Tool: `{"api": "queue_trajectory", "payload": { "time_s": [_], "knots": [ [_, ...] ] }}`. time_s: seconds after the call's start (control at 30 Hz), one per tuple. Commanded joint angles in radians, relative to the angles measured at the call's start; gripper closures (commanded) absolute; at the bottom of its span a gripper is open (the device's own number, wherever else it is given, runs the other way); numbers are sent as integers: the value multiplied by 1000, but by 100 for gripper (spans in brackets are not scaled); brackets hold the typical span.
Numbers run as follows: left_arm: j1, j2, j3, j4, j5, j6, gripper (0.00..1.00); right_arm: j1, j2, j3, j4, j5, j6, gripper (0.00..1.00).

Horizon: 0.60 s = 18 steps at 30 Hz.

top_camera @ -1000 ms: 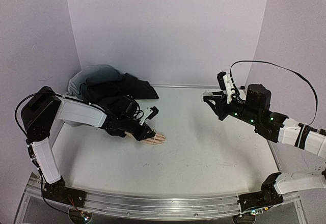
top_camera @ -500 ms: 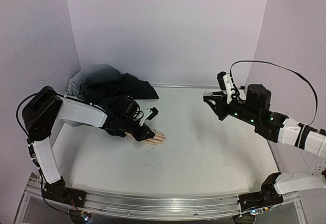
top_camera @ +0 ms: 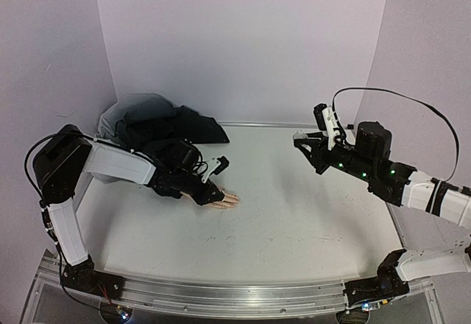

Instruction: Paint the nails

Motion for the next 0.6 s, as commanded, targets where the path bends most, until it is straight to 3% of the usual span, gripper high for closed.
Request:
{"api": "queue_trajectory", "payload": {
  "time_s": [0.0, 0.57],
  "knots": [
    [1, 14, 24, 23, 17, -2, 100, 2, -5, 20, 70, -16, -4, 100],
    [1, 38, 50, 23, 31, -3, 100, 2, 0, 21, 70, -15, -5, 100]
  ]
}}
